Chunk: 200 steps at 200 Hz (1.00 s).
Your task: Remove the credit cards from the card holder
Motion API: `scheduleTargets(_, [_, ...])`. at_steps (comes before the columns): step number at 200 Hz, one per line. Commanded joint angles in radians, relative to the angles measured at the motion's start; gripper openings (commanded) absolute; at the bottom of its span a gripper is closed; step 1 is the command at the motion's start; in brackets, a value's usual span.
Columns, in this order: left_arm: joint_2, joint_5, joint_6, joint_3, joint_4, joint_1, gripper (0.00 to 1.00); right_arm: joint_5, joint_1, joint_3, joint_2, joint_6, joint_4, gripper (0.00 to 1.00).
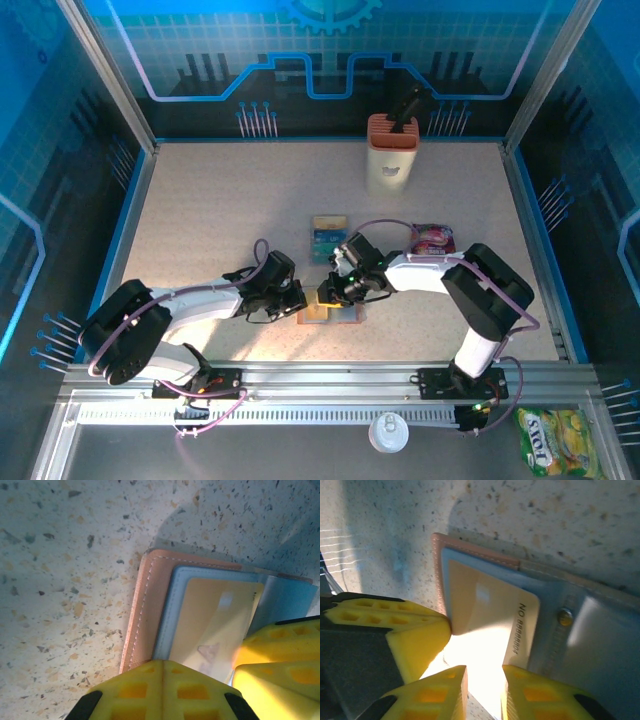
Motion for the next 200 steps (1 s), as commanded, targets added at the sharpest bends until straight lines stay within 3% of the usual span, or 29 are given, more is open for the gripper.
scheduleTargets(1, [-0.001, -0.011, 0.009, -0.029, -0.037, 0.006, 0.01, -0.050, 0.014, -0.001, 0.024, 0.032, 0.059, 0.25])
scheduleTargets(32, [-0.007, -0.014, 0.009, -0.031, -0.041, 0.005, 0.00, -0.039, 0.015, 0.001, 0.034, 0.028, 0.038, 0.25])
scheduleTargets(92, [-0.007, -0.015, 0.009, -0.031, -0.041, 0.007, 0.01, 0.083, 0.015, 0.039, -0.013, -0.061, -0.166, 0.25])
scheduleTargets(155, [-0.024, -0.012, 0.015, -0.009, -0.056, 0.006, 0.01, -0.001, 0.015, 0.038, -0.039, -0.049, -0.066, 0.26])
scheduleTargets(200, [-0.056, 0.009, 0.028, 0.032, -0.063, 0.006, 0.01, 0.031, 0.003, 0.035, -0.078, -0.062, -0.113, 0.27])
